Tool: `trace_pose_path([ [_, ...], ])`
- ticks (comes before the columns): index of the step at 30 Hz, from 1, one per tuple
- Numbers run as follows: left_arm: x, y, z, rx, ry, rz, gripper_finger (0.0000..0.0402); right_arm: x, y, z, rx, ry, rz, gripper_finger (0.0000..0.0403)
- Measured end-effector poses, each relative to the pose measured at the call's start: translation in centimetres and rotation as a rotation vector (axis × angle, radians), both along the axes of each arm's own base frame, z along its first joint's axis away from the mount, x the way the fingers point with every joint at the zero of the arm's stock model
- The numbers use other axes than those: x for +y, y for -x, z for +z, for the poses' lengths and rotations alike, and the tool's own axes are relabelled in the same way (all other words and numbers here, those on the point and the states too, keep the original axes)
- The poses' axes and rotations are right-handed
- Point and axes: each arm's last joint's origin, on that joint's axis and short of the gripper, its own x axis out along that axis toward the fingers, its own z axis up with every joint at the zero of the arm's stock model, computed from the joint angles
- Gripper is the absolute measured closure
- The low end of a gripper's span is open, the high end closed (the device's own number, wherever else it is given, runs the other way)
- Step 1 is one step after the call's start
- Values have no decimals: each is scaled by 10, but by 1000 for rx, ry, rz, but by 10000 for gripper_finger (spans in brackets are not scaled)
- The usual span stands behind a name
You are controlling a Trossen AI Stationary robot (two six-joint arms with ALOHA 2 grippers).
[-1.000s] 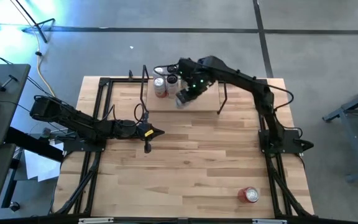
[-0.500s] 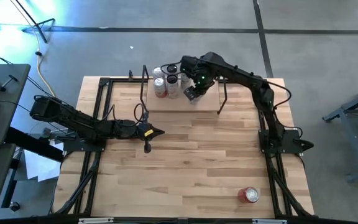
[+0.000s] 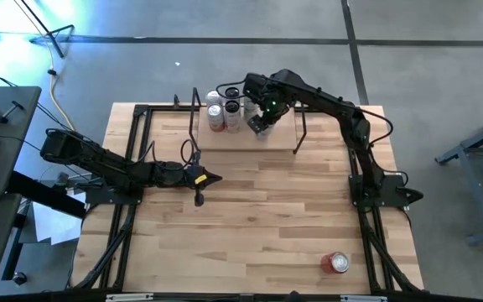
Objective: Place canned beverage on shelf
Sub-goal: Put the white blue soda can on the shelf aligned with the other white blue soda can
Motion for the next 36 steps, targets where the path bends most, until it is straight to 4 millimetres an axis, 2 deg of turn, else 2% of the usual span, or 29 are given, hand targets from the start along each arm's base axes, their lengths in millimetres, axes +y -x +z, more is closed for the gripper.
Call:
trace_pose_path([
  [11,0,0,0,1,1,0,401,-3,-3,2,-24,75,17,117],
  [23,0,0,0,0,1,0,401,-2,-10,5,-29,182,120,116],
  [30,0,0,0,1,1,0,401,7,-15,30,-106,263,167,116],
  [36,0,0,0,1,1,0,401,26,-13,52,-114,382,228,126],
])
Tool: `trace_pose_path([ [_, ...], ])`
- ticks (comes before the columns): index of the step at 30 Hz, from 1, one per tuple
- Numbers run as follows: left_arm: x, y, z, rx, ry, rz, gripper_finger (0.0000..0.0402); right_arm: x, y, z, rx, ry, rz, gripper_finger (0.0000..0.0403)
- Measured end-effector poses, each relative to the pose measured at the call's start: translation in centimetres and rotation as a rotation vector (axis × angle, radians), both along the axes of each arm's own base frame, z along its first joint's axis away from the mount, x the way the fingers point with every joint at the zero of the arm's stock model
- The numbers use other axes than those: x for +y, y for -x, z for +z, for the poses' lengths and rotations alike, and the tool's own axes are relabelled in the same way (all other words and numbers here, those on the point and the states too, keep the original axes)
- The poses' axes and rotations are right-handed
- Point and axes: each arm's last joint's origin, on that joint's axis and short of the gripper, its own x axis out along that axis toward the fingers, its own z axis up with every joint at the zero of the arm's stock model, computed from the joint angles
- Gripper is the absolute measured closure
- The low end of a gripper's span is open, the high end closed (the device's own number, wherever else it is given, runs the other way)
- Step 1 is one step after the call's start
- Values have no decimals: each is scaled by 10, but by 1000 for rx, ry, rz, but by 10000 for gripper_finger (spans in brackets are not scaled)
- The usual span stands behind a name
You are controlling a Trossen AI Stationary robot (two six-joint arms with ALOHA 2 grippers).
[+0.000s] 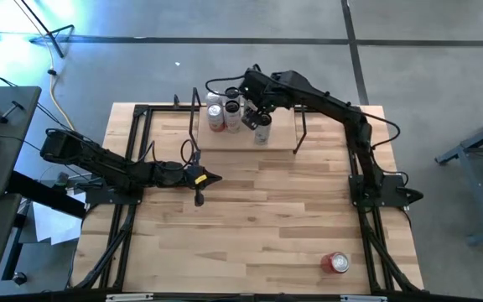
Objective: Place canned beverage on shelf
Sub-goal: Put the white blue soda can on the shelf aligned with the other white blue soda can
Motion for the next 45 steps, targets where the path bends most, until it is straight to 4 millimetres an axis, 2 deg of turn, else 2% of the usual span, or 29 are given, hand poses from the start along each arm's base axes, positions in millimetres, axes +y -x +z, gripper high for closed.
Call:
trace_pose_path([
  [2,0,0,0,-1,0,0,401,9,8,9,48,69,-1,151],
  [4,0,0,0,-5,0,0,401,17,13,16,89,148,-18,198],
  [8,0,0,0,-3,0,0,401,33,25,28,151,266,-56,350],
  [10,0,0,0,-2,-3,-1,401,43,28,33,152,314,-67,386],
  [14,0,0,0,0,-5,-1,401,59,26,22,134,383,-74,383],
  [19,0,0,0,-1,-2,-1,401,70,30,-17,15,398,-13,397],
  [22,0,0,0,-3,-1,0,401,86,45,-35,-166,381,53,402],
  [26,0,0,0,-3,-1,1,401,112,81,-52,-446,337,139,402],
  [29,0,0,0,-4,0,1,401,127,109,-79,-548,292,147,402],
  [32,0,0,1,-7,0,2,401,135,126,-110,-610,253,112,403],
  [35,0,0,1,-10,2,3,401,131,133,-139,-622,250,44,403],
  [37,0,0,1,-11,9,5,401,125,132,-148,-665,249,-5,403],
  [40,0,0,1,-12,11,6,401,114,130,-154,-702,260,-58,403],
  [45,0,0,1,-12,10,6,401,93,124,-153,-701,278,-116,403],
])
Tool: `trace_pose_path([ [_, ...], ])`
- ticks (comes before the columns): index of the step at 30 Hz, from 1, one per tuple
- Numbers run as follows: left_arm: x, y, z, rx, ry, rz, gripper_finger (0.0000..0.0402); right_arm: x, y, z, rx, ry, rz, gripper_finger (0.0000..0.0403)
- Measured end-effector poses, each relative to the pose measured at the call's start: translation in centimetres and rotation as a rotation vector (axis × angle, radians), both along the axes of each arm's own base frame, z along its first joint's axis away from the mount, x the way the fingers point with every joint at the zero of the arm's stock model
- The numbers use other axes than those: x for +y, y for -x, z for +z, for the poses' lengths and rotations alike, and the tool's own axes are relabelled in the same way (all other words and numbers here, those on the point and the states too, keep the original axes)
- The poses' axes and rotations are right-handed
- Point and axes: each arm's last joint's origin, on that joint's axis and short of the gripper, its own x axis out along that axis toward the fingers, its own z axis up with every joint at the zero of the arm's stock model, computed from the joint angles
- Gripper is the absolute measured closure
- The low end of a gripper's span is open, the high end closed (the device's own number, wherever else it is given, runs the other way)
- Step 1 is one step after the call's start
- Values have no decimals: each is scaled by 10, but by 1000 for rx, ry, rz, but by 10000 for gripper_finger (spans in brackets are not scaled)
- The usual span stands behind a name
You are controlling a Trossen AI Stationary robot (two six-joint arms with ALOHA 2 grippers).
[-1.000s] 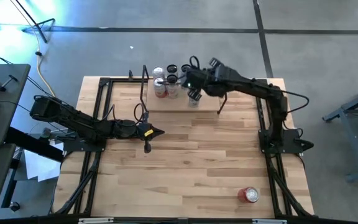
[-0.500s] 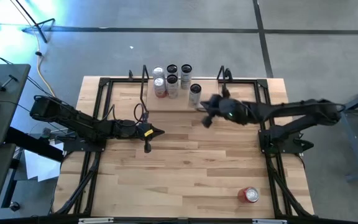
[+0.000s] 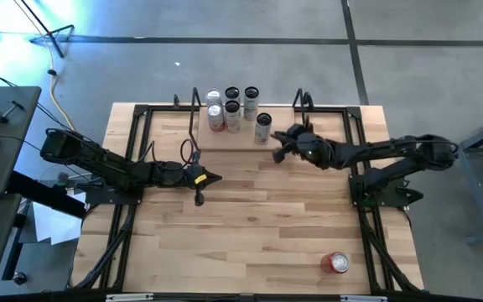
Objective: Place canned beverage on shelf
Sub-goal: Put the white blue soda can on the shelf aligned with the other white blue soda can
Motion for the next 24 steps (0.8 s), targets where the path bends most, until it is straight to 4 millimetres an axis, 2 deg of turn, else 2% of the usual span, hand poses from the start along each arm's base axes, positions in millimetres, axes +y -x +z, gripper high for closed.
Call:
trace_pose_path([
  [11,0,0,-1,5,-1,0,401,-40,-20,-2,30,-34,-46,403],
  [17,0,0,-1,8,-1,0,401,-39,-25,2,50,-49,-25,403],
  [21,0,0,-1,8,-1,0,401,-36,-30,14,116,-60,-3,403],
  [24,0,0,-1,9,-1,0,401,-38,-35,41,124,-28,-6,403],
])
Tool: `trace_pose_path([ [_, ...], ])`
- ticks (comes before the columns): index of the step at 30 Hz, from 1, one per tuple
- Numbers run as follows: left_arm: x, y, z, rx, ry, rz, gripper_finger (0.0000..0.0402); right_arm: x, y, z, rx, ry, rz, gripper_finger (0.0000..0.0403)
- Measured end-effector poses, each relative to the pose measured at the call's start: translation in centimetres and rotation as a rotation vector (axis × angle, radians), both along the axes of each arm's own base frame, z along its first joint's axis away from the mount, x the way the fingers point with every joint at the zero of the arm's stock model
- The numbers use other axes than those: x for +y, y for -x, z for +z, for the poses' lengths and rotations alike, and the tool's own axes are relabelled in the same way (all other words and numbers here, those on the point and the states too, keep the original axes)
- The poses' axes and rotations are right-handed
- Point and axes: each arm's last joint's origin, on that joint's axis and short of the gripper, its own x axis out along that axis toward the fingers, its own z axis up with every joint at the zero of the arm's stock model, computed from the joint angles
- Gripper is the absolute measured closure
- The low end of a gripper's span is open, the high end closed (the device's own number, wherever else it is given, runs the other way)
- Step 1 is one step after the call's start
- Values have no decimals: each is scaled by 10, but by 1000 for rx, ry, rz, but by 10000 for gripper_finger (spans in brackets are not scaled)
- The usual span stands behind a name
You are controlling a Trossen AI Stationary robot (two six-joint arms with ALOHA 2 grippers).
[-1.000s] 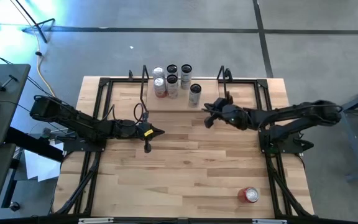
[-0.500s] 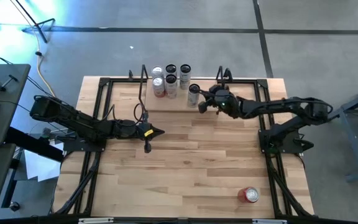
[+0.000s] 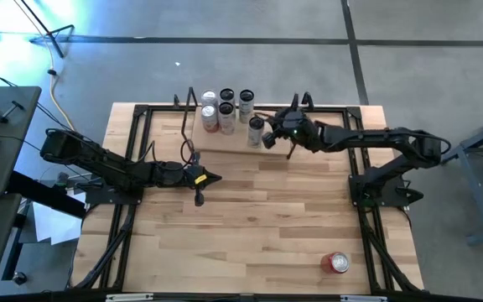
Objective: Place canned beverage on shelf
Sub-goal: Put the white blue soda can on the shelf aligned with the other white blue soda can
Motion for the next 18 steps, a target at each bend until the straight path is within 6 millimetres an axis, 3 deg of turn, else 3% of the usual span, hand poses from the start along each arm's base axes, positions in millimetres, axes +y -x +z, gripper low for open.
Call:
trace_pose_path([
  [4,0,0,0,0,0,0,401,1,-3,16,109,-12,14,403],
  [7,0,0,0,0,0,0,401,4,-4,32,89,-19,8,403],
  [18,0,0,0,0,1,0,401,19,0,5,139,-149,55,403],
])
